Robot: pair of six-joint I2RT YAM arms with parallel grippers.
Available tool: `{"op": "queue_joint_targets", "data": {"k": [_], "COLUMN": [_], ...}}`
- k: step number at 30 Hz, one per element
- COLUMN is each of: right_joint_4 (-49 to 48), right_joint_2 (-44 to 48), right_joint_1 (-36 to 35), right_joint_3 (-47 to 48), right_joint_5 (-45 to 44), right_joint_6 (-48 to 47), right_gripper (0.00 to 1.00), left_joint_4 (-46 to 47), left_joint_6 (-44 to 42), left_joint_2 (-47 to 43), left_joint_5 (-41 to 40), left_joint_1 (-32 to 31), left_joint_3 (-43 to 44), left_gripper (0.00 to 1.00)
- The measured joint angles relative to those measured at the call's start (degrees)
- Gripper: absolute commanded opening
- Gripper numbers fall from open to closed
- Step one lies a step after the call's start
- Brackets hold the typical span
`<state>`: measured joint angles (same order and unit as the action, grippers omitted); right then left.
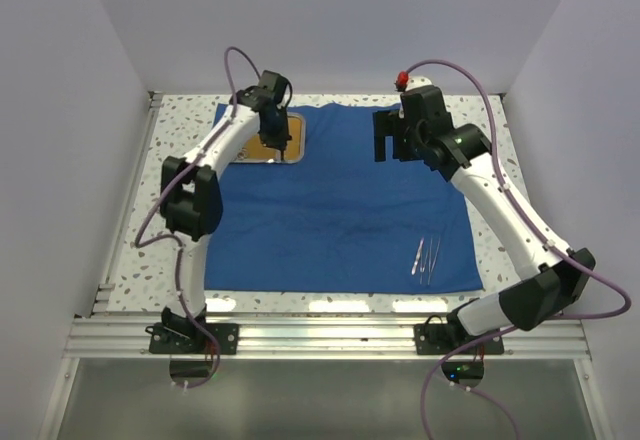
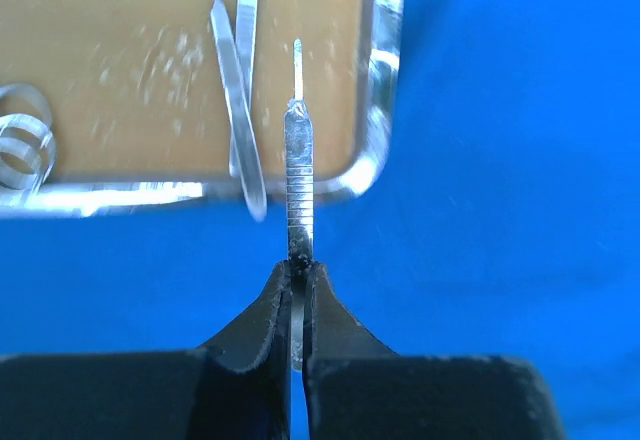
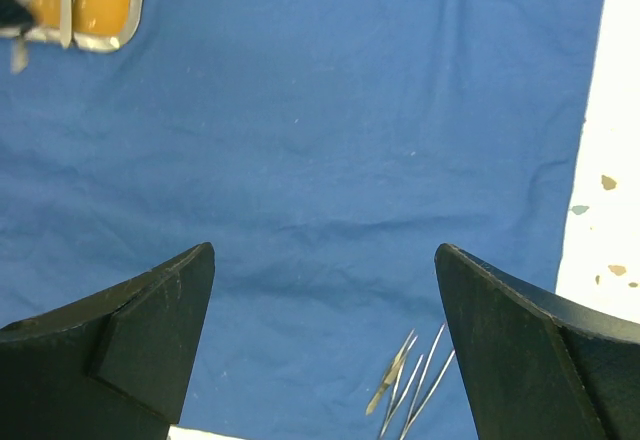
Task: Open and lay out the surgical kit
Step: Pick up the medical item from the container, then place the medical item in the surgical kit.
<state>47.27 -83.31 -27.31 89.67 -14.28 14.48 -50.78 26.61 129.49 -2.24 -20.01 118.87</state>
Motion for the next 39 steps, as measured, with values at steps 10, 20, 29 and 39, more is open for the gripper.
{"op": "queue_joint_targets", "data": {"k": [10,20,29,39], "right_joint_4": [4.68,10.58,16.06,20.81], "right_joint_2": [4.44,21.11,29.73,32.26], "right_joint_1": [0.00,0.00,0.00,0.00], "right_joint_3": [0.96,-5.90,-11.85,-8.79], "right_joint_5": [-7.50,-8.26,-7.30,-10.27], "right_joint_6": [0.90,4.13,5.09,4.31], "right_gripper": [0.97,0.97,0.99,0.99], "left_joint_4": [9.18,9.35,6.82,-4.61], "left_joint_6": [10.45,22.43,30.93,33.33], "left_joint_2": [-20.61,-15.52,-8.31,-8.52], "left_joint_5": [-3.67,-5.73,-6.80,-11.17], "left_joint_1": [-15.87,-29.44,-38.16,-39.63], "left_joint_3": [-23.10,-27.82,-27.32,-17.20], "left_gripper": [0.00,0.00,0.16,0.79]}}
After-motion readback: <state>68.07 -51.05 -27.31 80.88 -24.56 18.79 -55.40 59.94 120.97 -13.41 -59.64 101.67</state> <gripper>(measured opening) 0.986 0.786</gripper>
